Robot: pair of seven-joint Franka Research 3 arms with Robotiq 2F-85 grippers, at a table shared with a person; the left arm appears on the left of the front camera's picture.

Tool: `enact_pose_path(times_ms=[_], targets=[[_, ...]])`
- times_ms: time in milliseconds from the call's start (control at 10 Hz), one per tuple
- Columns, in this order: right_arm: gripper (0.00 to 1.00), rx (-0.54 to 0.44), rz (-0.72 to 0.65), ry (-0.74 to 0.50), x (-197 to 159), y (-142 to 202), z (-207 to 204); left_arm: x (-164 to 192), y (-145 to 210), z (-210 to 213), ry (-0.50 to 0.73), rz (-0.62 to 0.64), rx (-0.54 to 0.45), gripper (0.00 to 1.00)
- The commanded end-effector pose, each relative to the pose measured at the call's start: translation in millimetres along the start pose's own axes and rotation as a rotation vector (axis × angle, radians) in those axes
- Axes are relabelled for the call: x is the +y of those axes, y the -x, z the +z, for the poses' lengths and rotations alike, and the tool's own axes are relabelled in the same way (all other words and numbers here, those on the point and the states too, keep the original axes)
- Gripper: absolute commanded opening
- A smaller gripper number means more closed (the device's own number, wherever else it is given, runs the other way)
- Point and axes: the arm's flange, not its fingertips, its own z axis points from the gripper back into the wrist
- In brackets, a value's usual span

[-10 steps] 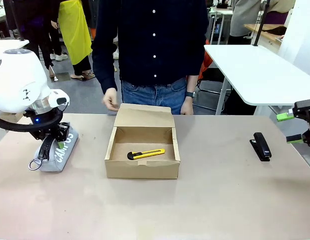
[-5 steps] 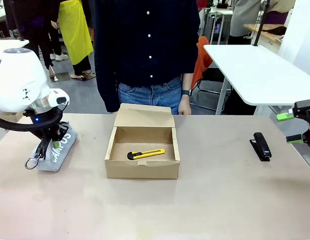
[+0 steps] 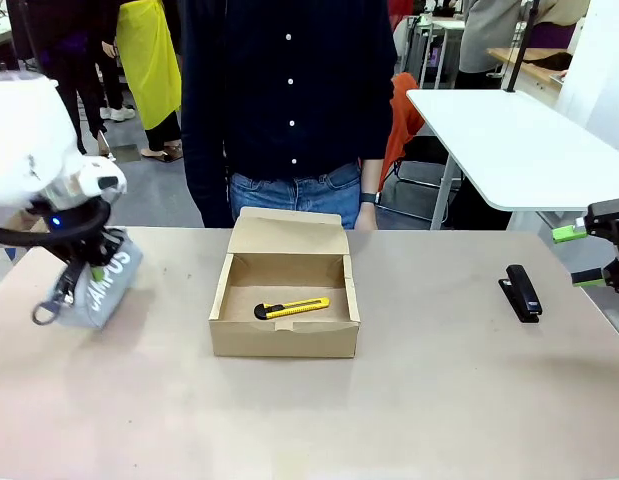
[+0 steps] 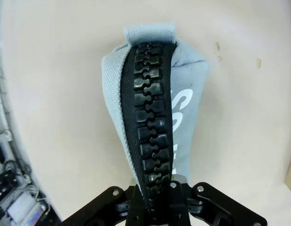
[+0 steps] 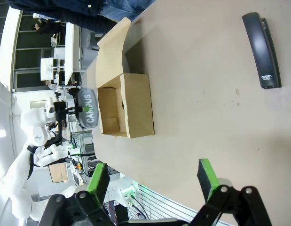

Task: Pack the items into the box.
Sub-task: Pick up the item specified by the human and place it in the Mailer Box.

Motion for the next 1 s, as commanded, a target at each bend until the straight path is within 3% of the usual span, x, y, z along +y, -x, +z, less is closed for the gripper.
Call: enact_pose_path(times_ms=[0,200,300,700,800,900], targets=[[1.00,0.009,0.022,0.005,-2.0,0.3,3.4,14.9,16.8,83.3,-0.074,0.021,-0.056,0.00],[1.00,0.009,0.022,0.005,-2.0,0.3,3.4,13.0,24.9,131.3,-0.051,-0.020,-0.110,0.00],[1.00,0.009,0.022,0.005,-2.0,0.3,3.4,17.1,23.3,140.9,-0.059,0.061,-0.092,0.00],[1.00,0.009,0.022,0.005,-2.0,0.3,3.4,15.1,25.7,125.2,-0.048,0.013,-0.102,0.00],[1.00,0.009,0.022,0.005,-2.0,0.3,3.4,15.0,27.2,131.5,-0.049,0.019,-0.092,0.05],[1.00,0.009,0.022,0.005,-2.0,0.3,3.4,-12.4,18.0,135.3,-0.069,-0.155,-0.191,0.05]])
